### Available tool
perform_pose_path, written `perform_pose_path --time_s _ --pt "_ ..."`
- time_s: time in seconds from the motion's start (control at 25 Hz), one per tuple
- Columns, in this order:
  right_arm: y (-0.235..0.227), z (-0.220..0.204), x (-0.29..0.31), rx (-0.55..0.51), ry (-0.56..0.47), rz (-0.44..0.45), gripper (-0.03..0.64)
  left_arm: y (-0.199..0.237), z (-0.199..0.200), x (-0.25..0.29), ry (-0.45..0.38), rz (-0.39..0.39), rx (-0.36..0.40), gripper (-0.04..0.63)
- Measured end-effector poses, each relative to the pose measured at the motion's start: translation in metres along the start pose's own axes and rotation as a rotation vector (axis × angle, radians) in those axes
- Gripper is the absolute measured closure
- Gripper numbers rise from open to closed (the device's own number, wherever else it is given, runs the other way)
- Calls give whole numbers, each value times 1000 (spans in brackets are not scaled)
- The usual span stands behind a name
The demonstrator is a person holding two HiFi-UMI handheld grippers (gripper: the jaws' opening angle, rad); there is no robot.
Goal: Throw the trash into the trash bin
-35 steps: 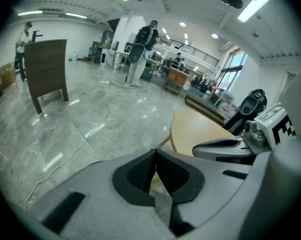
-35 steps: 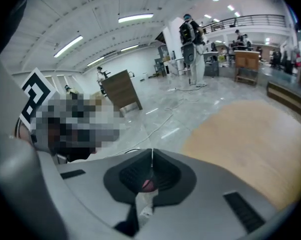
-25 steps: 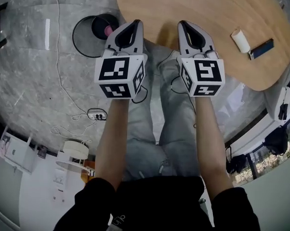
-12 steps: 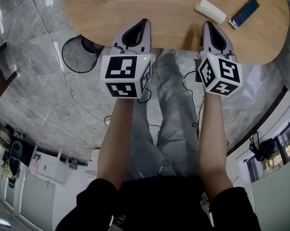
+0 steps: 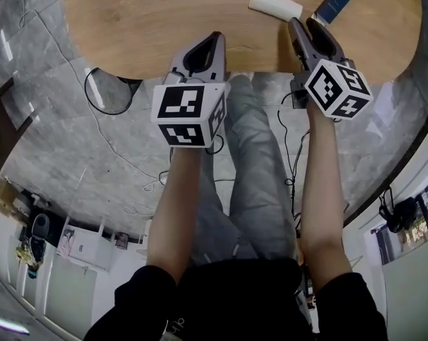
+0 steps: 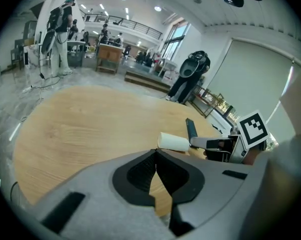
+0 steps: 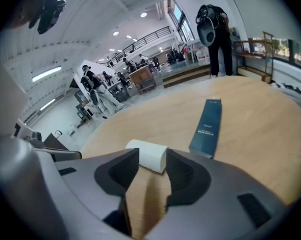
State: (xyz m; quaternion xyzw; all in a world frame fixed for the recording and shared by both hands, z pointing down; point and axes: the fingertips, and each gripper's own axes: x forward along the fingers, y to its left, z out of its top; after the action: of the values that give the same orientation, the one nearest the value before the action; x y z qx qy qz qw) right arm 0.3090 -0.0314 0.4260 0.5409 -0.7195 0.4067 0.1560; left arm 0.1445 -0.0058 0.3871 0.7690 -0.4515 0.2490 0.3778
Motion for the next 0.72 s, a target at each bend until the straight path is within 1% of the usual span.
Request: perform_pose_path --time_s 0.12,0.2,0.36,0.44,0.48,0.52,0.56,0.6,0.72 --pt "-2 -9 10 63 30 78 468 -2 -1 7 3 4 2 588" --pt "-3 -14 15 95 41 112 468 -5 -2 10 6 5 4 588" --pt "0 -18 21 138 60 176 469 -10 -4 14 11 7 1 588" --pt "4 -18 23 150 66 209 482 -11 -5 16 14 9 -4 588" --pt "6 -18 23 154 67 223 495 -12 -5 17 16 10 -6 588" --pt "9 -18 23 157 71 237 521 -13 -6 17 16 10 -8 588" --pt "12 -18 22 158 78 255 561 -13 -6 18 16 11 -10 588" --pt "17 -18 21 156 89 277 580 -13 -5 18 15 13 -12 588" --pt "39 -17 18 128 112 346 591 -6 -4 16 7 23 -20 588"
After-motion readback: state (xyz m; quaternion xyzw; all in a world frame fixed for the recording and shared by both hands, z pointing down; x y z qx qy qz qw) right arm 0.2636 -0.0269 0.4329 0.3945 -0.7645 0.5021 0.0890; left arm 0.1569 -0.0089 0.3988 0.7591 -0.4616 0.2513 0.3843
